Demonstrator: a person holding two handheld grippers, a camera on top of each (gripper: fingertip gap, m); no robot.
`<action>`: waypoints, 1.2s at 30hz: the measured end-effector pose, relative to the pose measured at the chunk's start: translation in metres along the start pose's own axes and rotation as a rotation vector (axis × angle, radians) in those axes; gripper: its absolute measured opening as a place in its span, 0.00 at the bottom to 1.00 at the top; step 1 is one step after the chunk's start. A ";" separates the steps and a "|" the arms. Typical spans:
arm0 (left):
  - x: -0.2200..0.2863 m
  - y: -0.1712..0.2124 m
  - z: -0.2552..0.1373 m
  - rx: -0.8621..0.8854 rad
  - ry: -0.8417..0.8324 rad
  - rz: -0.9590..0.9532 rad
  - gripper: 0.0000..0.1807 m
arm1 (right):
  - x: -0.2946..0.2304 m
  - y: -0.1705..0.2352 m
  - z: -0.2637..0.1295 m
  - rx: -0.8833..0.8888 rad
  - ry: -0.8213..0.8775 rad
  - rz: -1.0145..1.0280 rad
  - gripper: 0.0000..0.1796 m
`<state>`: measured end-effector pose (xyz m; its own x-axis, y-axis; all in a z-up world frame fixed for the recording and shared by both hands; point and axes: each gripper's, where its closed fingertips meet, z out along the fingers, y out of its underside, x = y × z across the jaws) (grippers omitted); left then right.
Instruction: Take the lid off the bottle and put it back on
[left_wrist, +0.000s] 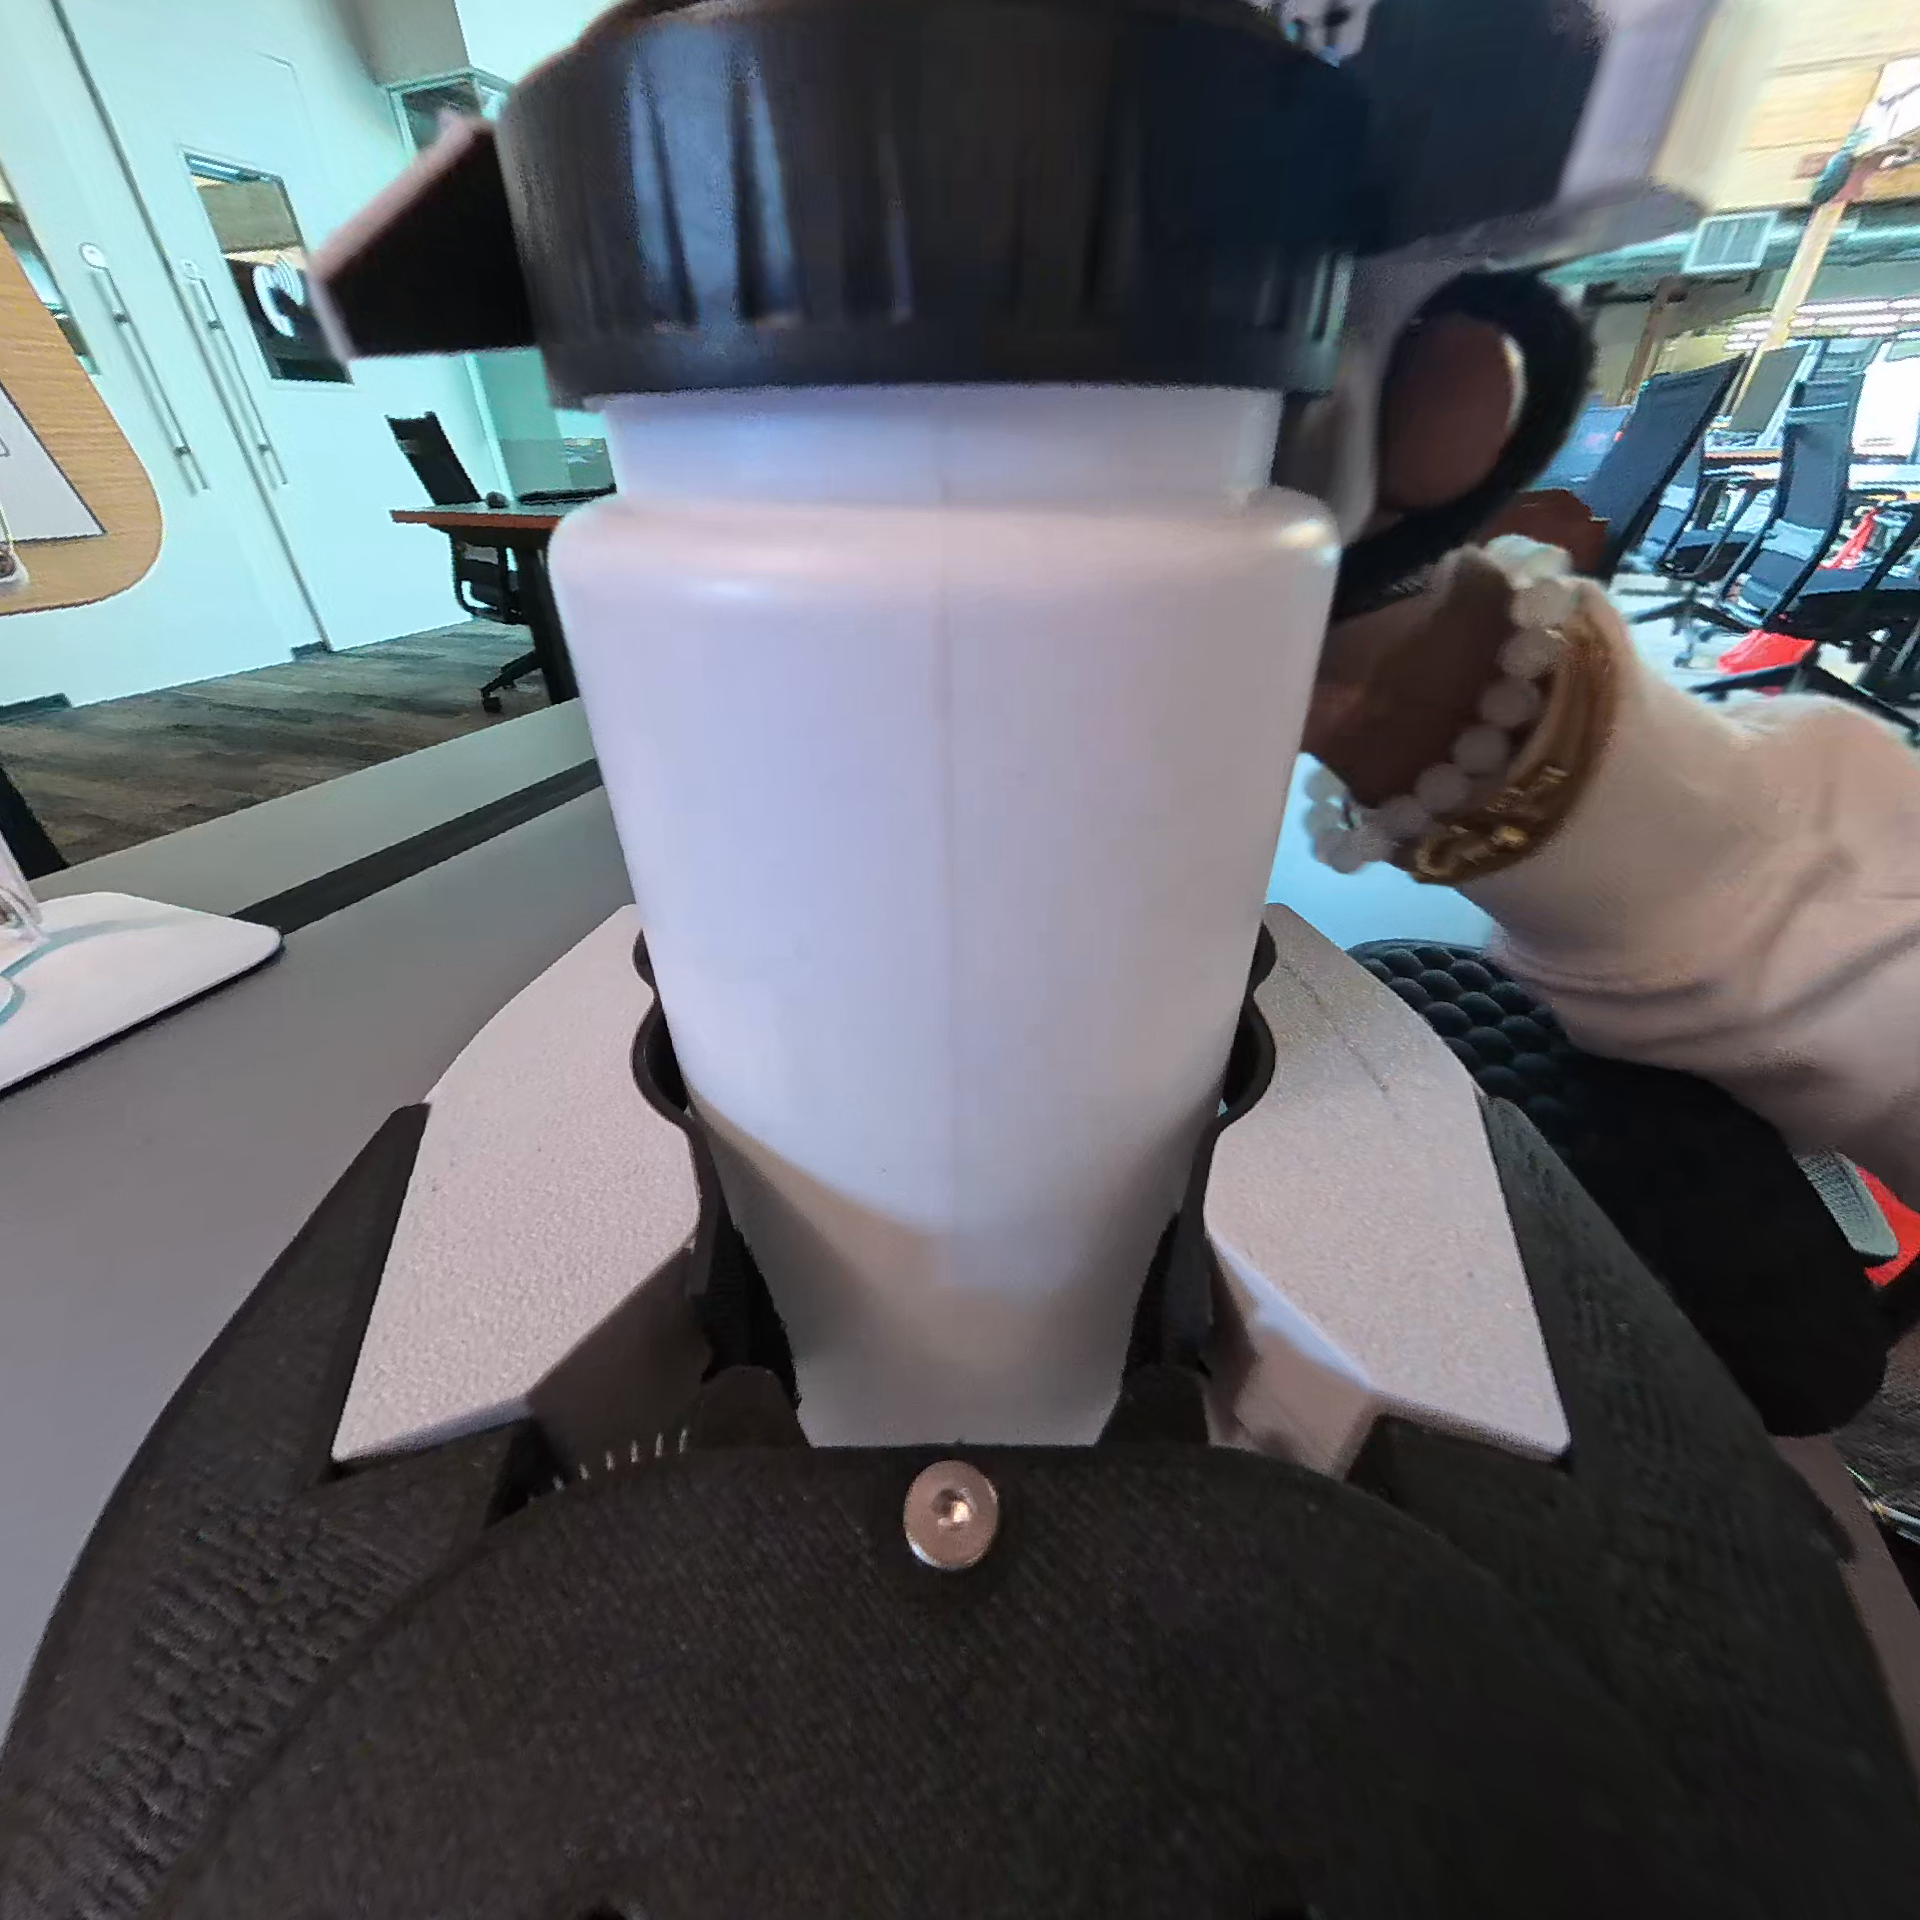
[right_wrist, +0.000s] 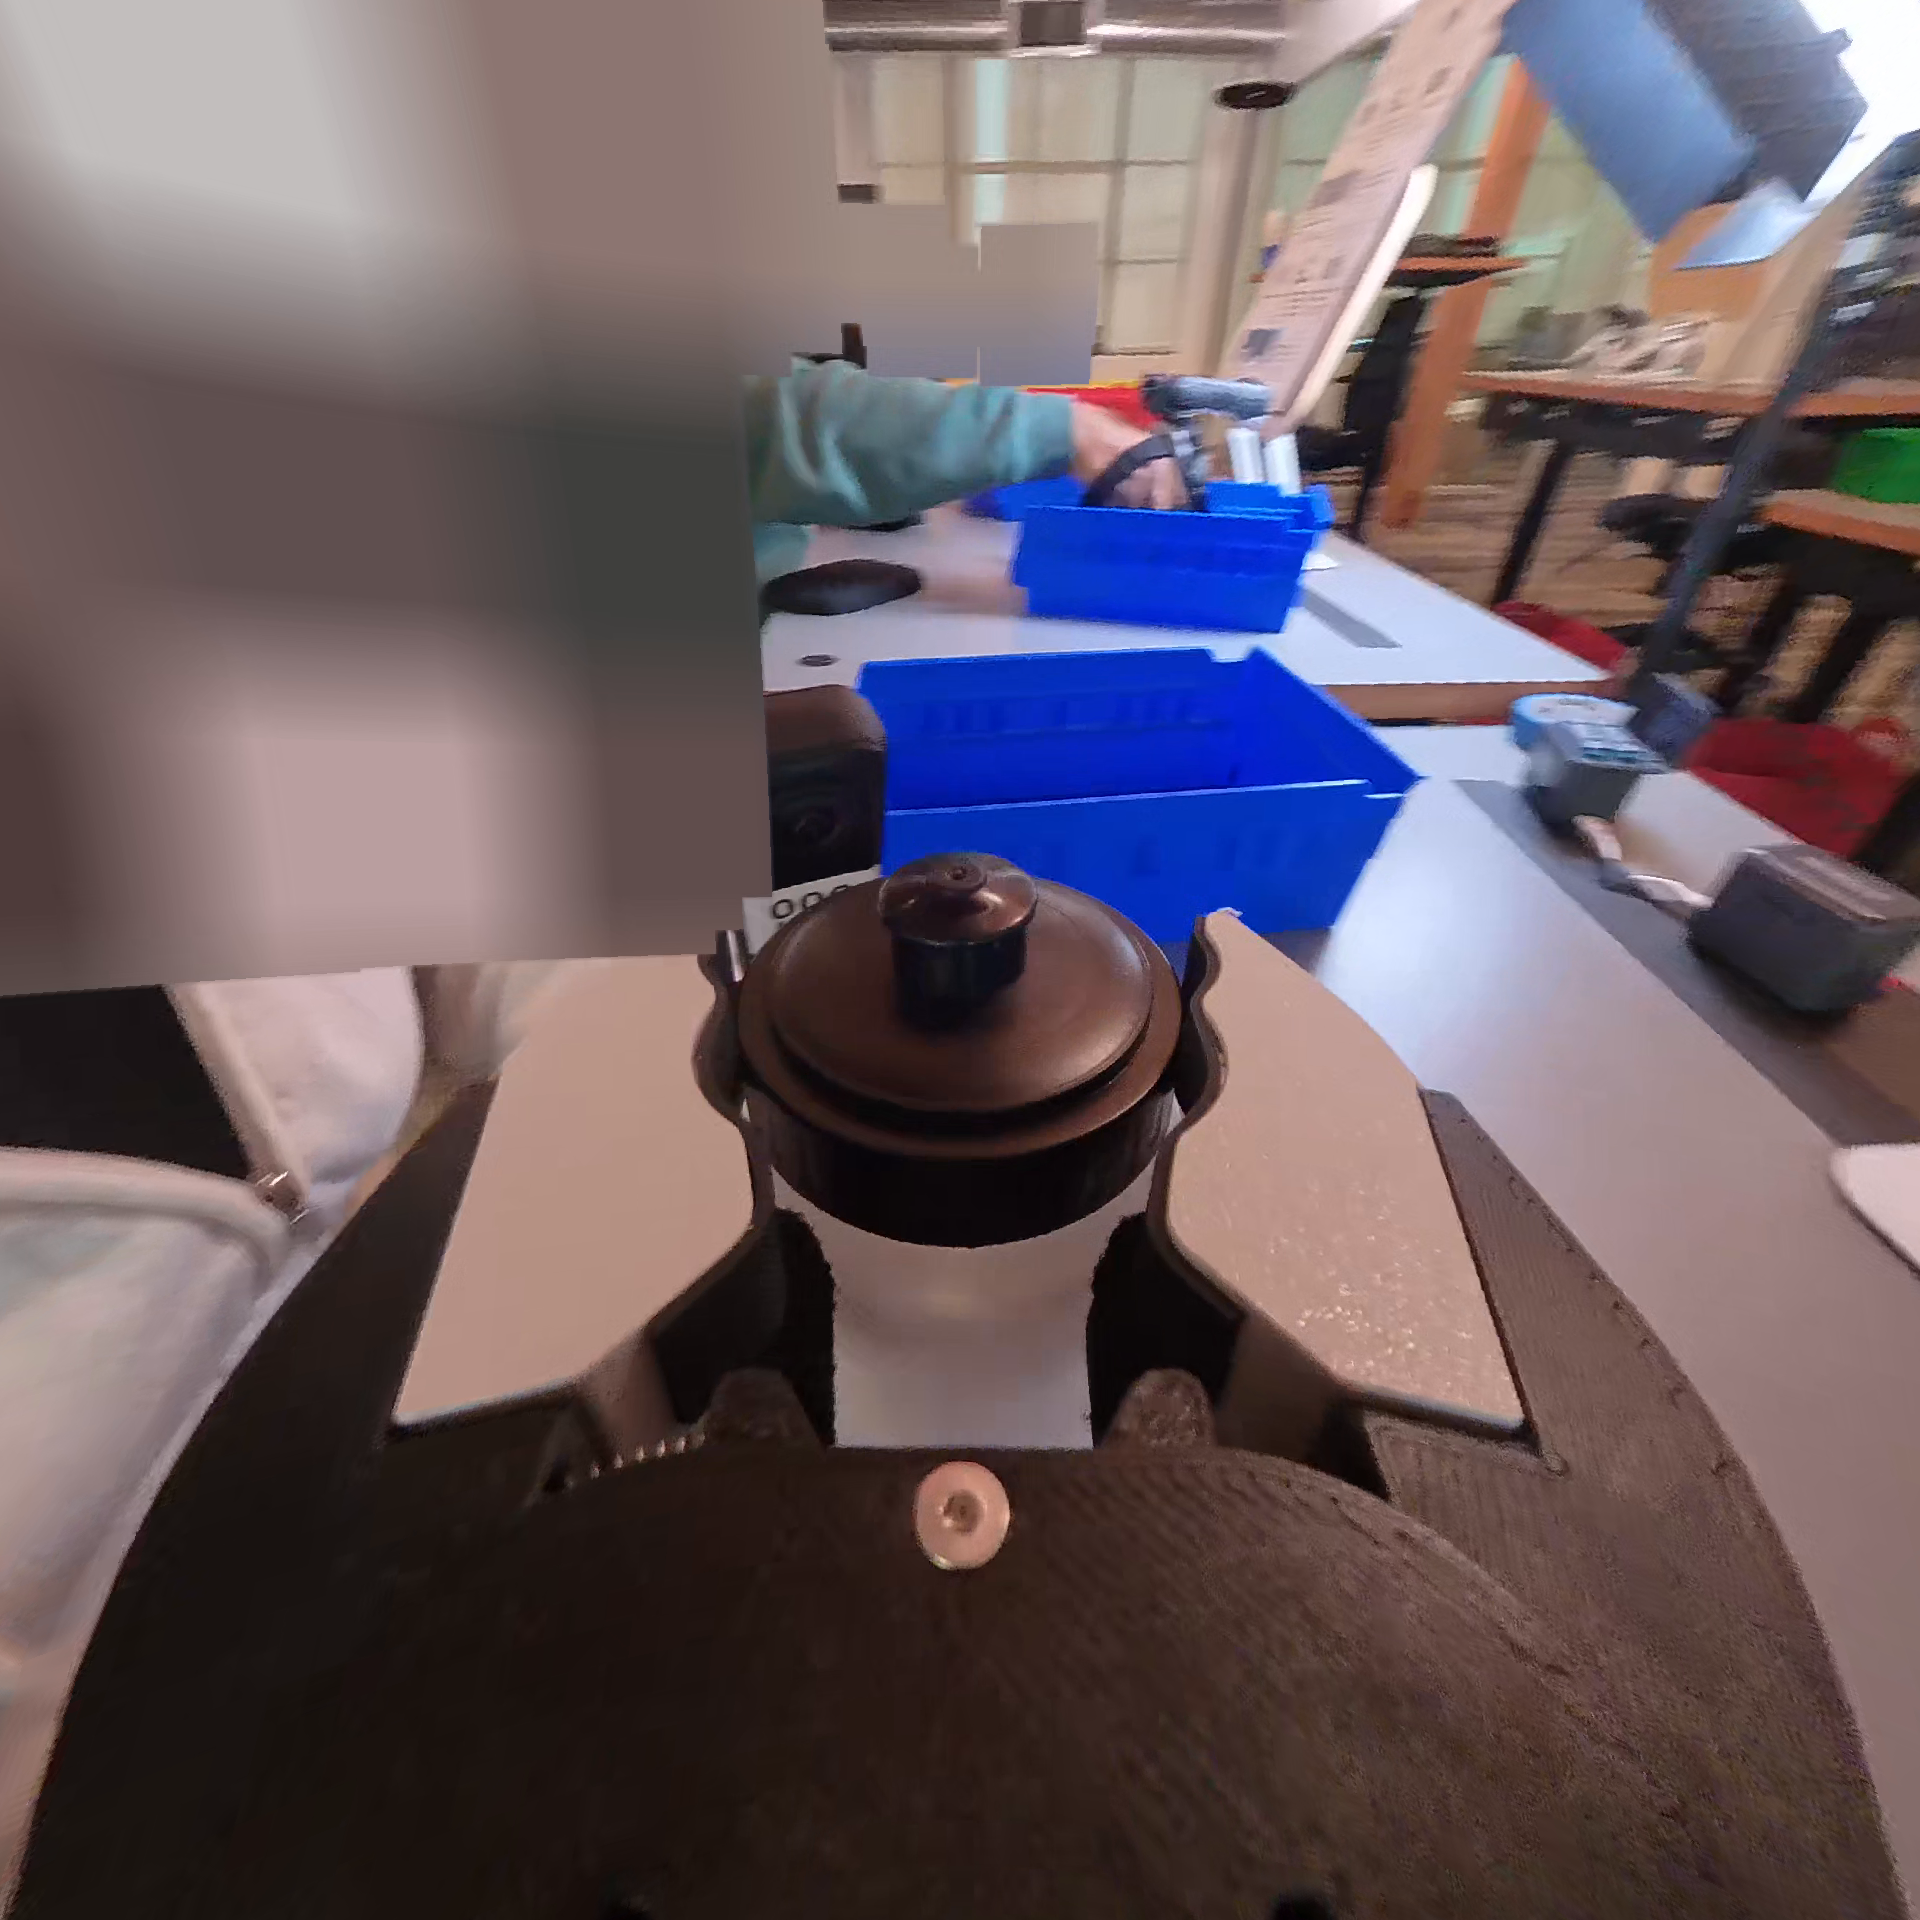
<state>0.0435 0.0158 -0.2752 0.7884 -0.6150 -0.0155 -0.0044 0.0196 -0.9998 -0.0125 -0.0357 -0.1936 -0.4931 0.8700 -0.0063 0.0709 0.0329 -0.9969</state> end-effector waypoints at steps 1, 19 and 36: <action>0.000 0.000 0.000 -0.001 -0.010 0.003 0.57 | 0.002 0.000 -0.001 0.007 0.065 -0.009 0.46; 0.011 -0.001 0.000 0.009 0.074 0.000 0.57 | -0.008 0.008 -0.008 -0.024 -0.141 -0.007 0.51; 0.011 -0.001 0.001 0.017 0.063 0.000 0.57 | -0.006 0.004 -0.006 0.045 0.119 0.052 0.57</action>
<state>0.0527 0.0093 -0.2744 0.7480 -0.6635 -0.0168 0.0062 0.0324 -0.9995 -0.0041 -0.0377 -0.1972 -0.3836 0.9221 -0.0516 0.0538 -0.0335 -0.9980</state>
